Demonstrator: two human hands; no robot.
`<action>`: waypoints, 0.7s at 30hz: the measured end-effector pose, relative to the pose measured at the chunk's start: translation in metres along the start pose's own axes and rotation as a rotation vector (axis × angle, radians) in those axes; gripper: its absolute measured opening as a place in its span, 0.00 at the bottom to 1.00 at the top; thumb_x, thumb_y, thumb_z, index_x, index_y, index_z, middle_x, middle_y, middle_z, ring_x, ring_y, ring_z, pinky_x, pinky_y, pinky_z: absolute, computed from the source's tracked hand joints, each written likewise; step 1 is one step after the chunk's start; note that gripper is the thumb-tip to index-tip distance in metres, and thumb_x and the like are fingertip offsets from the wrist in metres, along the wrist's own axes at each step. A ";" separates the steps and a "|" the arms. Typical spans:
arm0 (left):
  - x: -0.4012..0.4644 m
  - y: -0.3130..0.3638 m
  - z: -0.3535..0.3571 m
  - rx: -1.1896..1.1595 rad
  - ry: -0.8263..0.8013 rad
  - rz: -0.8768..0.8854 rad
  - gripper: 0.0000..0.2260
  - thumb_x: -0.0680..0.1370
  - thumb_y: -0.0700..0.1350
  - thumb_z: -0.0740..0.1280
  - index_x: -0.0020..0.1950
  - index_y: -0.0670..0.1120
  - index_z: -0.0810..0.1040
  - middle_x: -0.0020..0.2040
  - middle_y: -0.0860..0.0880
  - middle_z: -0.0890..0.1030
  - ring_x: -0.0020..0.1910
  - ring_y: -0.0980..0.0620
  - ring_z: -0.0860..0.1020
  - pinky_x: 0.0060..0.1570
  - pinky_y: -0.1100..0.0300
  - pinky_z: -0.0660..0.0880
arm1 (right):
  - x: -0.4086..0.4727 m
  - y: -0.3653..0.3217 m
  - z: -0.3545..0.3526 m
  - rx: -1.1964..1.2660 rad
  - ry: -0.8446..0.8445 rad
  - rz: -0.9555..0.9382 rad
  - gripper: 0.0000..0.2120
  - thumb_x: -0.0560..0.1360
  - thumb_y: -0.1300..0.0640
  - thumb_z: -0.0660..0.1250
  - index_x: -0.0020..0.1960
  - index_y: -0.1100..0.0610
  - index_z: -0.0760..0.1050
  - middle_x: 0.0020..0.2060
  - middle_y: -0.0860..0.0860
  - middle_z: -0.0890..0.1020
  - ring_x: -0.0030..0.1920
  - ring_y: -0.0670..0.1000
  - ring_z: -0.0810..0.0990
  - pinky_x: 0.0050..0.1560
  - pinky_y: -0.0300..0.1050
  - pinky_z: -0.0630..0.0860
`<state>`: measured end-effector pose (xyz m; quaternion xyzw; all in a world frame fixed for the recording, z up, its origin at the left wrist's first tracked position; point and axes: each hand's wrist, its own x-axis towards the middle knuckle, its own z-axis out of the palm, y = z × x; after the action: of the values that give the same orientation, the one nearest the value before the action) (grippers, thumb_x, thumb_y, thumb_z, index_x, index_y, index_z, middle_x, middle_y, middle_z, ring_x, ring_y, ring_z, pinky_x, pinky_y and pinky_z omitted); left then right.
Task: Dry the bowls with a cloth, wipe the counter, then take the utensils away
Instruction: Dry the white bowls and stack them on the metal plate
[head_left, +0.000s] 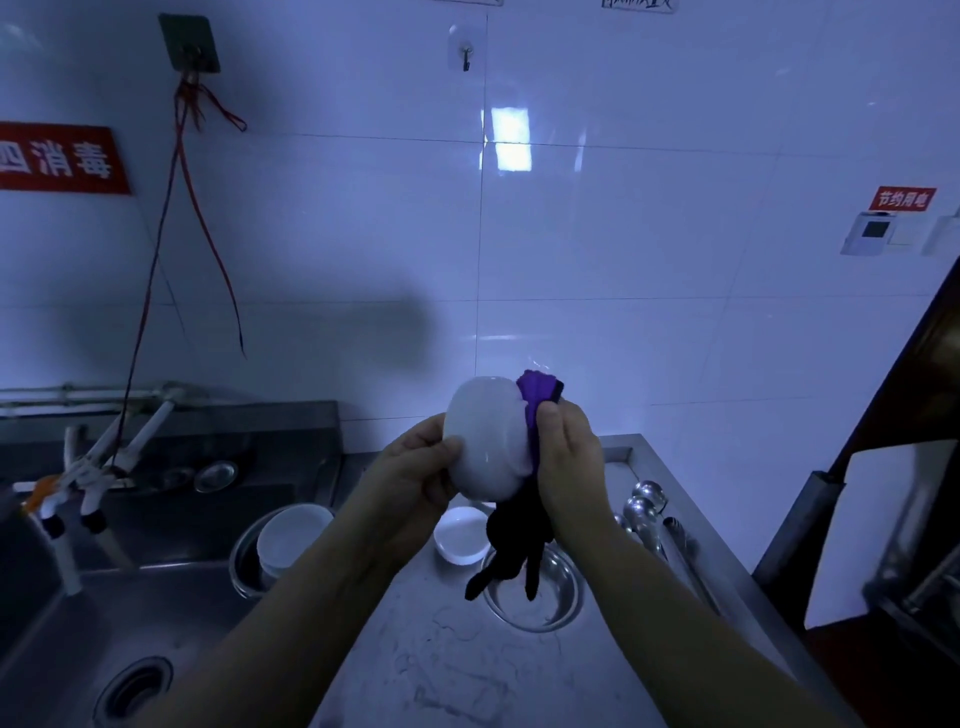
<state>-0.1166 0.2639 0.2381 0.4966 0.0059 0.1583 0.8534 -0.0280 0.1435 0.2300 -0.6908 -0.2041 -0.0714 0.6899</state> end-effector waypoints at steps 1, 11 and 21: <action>0.002 -0.001 -0.001 -0.047 0.017 0.011 0.15 0.71 0.38 0.60 0.57 0.39 0.76 0.48 0.45 0.84 0.46 0.51 0.82 0.43 0.61 0.80 | -0.002 0.006 -0.001 -0.088 0.008 -0.082 0.11 0.80 0.59 0.57 0.41 0.50 0.72 0.40 0.46 0.72 0.43 0.47 0.72 0.45 0.41 0.68; 0.011 -0.002 0.000 -0.130 0.093 0.009 0.12 0.75 0.37 0.58 0.53 0.40 0.78 0.46 0.45 0.84 0.44 0.51 0.82 0.46 0.60 0.79 | -0.012 0.021 -0.024 -0.530 -0.125 -0.702 0.17 0.77 0.55 0.61 0.63 0.59 0.76 0.53 0.59 0.77 0.55 0.54 0.73 0.54 0.42 0.75; 0.010 -0.015 0.023 -0.109 0.120 -0.067 0.11 0.75 0.36 0.58 0.51 0.40 0.79 0.45 0.44 0.84 0.44 0.49 0.82 0.41 0.58 0.81 | 0.024 0.019 -0.049 -0.555 -0.115 -0.729 0.17 0.77 0.56 0.58 0.61 0.61 0.77 0.52 0.57 0.77 0.53 0.56 0.74 0.55 0.41 0.71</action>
<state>-0.0992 0.2404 0.2387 0.4385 0.0651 0.1591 0.8821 0.0098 0.1002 0.2228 -0.7354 -0.4449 -0.3227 0.3964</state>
